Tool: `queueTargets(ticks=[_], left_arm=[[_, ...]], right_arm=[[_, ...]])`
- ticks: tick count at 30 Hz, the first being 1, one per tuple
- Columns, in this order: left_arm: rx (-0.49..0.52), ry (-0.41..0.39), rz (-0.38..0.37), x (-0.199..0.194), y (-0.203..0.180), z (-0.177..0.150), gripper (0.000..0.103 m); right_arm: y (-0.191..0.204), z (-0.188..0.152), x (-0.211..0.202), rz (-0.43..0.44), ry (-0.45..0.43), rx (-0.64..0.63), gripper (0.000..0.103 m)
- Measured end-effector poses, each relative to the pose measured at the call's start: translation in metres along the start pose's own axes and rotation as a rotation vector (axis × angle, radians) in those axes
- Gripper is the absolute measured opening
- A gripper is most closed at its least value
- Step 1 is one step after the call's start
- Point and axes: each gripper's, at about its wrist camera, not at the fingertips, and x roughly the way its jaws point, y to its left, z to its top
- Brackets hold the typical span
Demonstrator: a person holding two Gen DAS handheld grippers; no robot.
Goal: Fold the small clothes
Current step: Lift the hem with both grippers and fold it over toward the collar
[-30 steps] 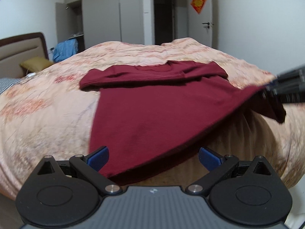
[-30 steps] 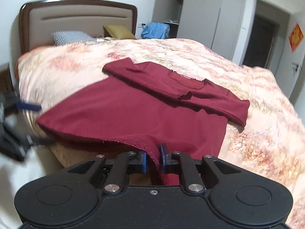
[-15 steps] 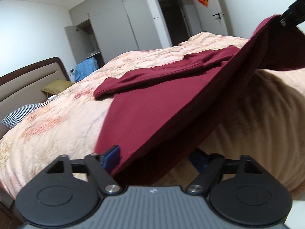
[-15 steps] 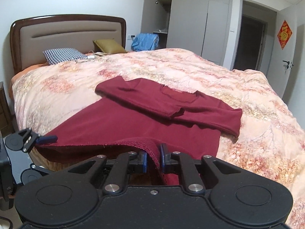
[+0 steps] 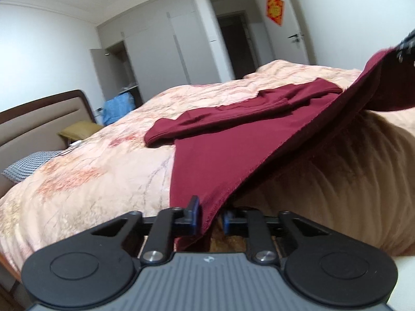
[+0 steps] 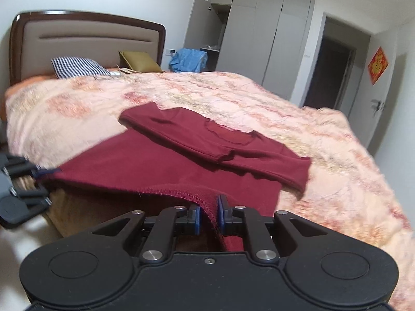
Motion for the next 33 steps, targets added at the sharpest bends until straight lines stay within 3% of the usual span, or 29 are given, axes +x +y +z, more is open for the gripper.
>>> queueTargets(ticks=[3, 7, 13, 21, 28, 33], left_arm=[[0.003, 0.000, -0.032, -0.004, 0.008, 0.003, 0.006], [0.022, -0.032, -0.029, -0.013, 0.011, 0.011, 0.004], [0.016, -0.079, -0.022, -0.029, 0.017, 0.026, 0.004], [-0.003, -0.121, -0.025, -0.080, 0.020, 0.034, 0.003], [-0.018, -0.102, -0.042, -0.131, 0.017, 0.024, 0.004], [-0.050, -0.085, -0.034, -0.140, 0.017, 0.027, 0.004]], right_arm=[[0.010, -0.014, 0.002, -0.054, 0.010, -0.065, 0.015], [0.020, -0.030, -0.001, -0.088, -0.003, -0.104, 0.009], [0.027, -0.044, -0.028, -0.135, -0.140, -0.179, 0.005], [0.022, -0.052, -0.078, -0.108, -0.202, -0.182, 0.005], [0.029, -0.065, -0.137, -0.040, -0.158, -0.192, 0.005], [0.029, -0.062, -0.147, -0.019, -0.147, -0.134, 0.005]])
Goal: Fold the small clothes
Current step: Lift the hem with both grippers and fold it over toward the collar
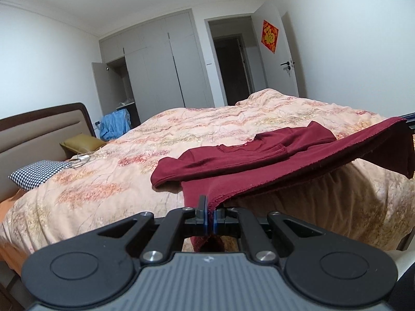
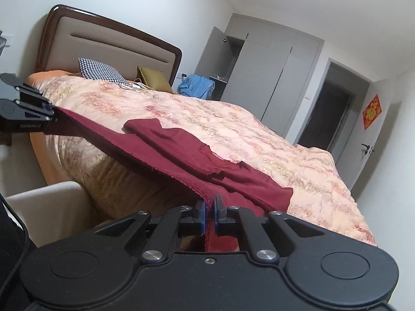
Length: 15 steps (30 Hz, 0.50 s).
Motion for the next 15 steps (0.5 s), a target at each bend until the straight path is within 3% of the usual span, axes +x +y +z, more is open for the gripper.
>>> queueTargets(ticks=[5, 9, 15], left_arm=[[0.016, 0.024, -0.026, 0.012, 0.011, 0.021, 0.004], [0.120, 0.020, -0.052, 0.034, 0.022, 0.049, 0.004], [0.298, -0.016, -0.103, 0.091, 0.034, 0.117, 0.004]], right_arm=[[-0.011, 0.008, 0.007, 0.037, -0.019, 0.005, 0.006], [-0.045, 0.025, 0.027, 0.126, -0.049, 0.082, 0.006], [-0.109, 0.062, 0.085, 0.222, -0.086, 0.134, 0.007]])
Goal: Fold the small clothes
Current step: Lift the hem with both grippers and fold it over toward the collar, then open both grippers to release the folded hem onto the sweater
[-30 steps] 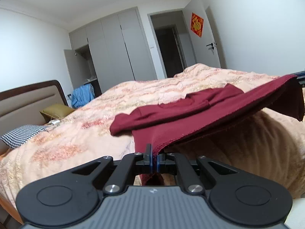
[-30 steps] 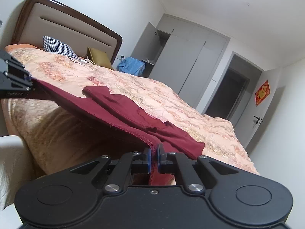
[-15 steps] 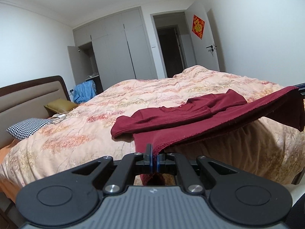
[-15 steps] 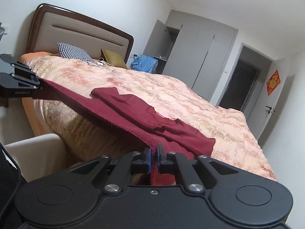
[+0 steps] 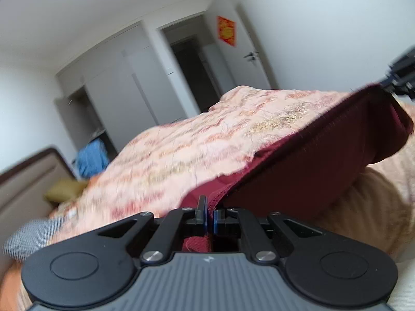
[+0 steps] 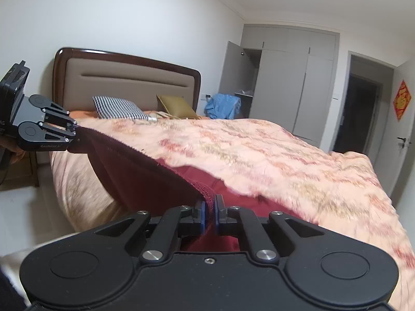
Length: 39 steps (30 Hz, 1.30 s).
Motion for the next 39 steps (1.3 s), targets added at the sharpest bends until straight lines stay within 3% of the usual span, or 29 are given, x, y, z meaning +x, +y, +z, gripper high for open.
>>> queueTargets(ticks=[3, 6, 11, 22, 27, 30, 32, 33, 34, 36, 38, 39], left_arm=[[0.059, -0.003, -0.021, 0.040, 0.014, 0.030, 0.004], [0.053, 0.011, -0.058, 0.084, 0.029, 0.053, 0.005], [0.067, 0.060, -0.097, 0.164, 0.041, 0.067, 0.005], [-0.101, 0.217, -0.211, 0.303, 0.073, 0.030, 0.005], [-0.160, 0.275, -0.225, 0.329, 0.074, 0.001, 0.005], [-0.197, 0.310, -0.233, 0.337, 0.075, -0.010, 0.008], [-0.228, 0.331, -0.242, 0.343, 0.077, -0.015, 0.018], [-0.247, 0.339, -0.242, 0.344, 0.080, -0.016, 0.033], [-0.270, 0.347, -0.242, 0.344, 0.082, -0.017, 0.049], [-0.326, 0.357, -0.263, 0.344, 0.089, -0.020, 0.066], [-0.381, 0.355, -0.282, 0.341, 0.097, -0.023, 0.075], [-0.405, 0.354, -0.284, 0.340, 0.100, -0.024, 0.086]], right_arm=[[-0.036, 0.020, 0.035, 0.021, -0.010, 0.000, 0.008], [-0.069, 0.035, 0.076, 0.018, 0.002, -0.008, 0.008], [-0.118, 0.048, 0.149, 0.026, 0.049, 0.046, 0.008], [-0.171, 0.019, 0.270, 0.001, 0.190, 0.180, 0.008], [-0.182, 0.002, 0.296, 0.003, 0.232, 0.249, 0.008], [-0.176, -0.008, 0.300, 0.008, 0.255, 0.240, 0.018], [-0.167, -0.013, 0.298, 0.011, 0.269, 0.201, 0.021], [-0.162, -0.016, 0.297, 0.014, 0.276, 0.178, 0.025], [-0.157, -0.019, 0.295, 0.016, 0.282, 0.157, 0.036], [-0.149, -0.023, 0.291, 0.011, 0.288, 0.122, 0.057], [-0.142, -0.025, 0.284, 0.013, 0.284, 0.095, 0.065], [-0.139, -0.026, 0.282, 0.016, 0.284, 0.085, 0.069]])
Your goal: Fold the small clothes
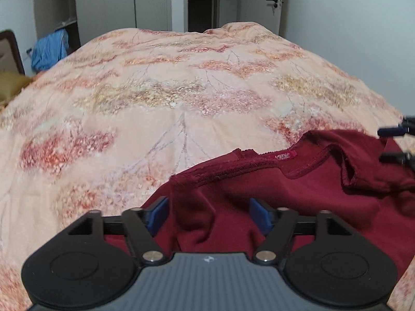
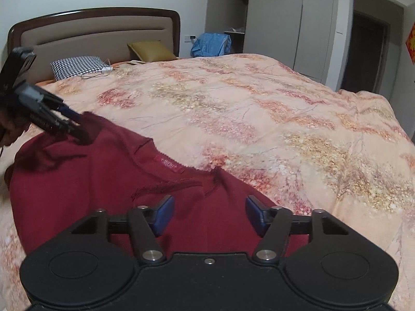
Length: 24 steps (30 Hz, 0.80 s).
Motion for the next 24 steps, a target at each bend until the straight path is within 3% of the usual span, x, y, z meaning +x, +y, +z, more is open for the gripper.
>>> queueTargets(ticks=[1, 4, 11, 17, 20, 22, 24], left_arm=[[-0.022, -0.005, 0.001, -0.002, 0.003, 0.000, 0.096], [-0.068, -0.019, -0.004, -0.009, 0.011, -0.001, 0.097], [-0.120, 0.000, -0.013, -0.007, 0.018, -0.018, 0.097], [-0.233, -0.017, 0.010, 0.005, 0.028, -0.020, 0.083], [-0.247, -0.026, 0.017, 0.012, 0.029, -0.017, 0.068], [-0.254, -0.015, 0.023, 0.017, 0.027, -0.016, 0.038], [-0.231, -0.009, 0.049, 0.019, 0.022, -0.015, 0.023]], right_arm=[[0.002, -0.001, -0.002, 0.000, 0.000, -0.007, 0.077], [0.008, -0.005, -0.007, -0.007, -0.011, -0.016, 0.087], [0.028, -0.014, -0.013, 0.023, -0.003, -0.097, 0.089], [0.046, -0.022, 0.001, 0.026, 0.031, -0.175, 0.064], [0.046, -0.022, 0.010, 0.017, 0.045, -0.179, 0.041], [0.041, -0.022, 0.015, 0.007, 0.059, -0.154, 0.021], [0.034, -0.020, 0.017, 0.008, 0.060, -0.109, 0.011]])
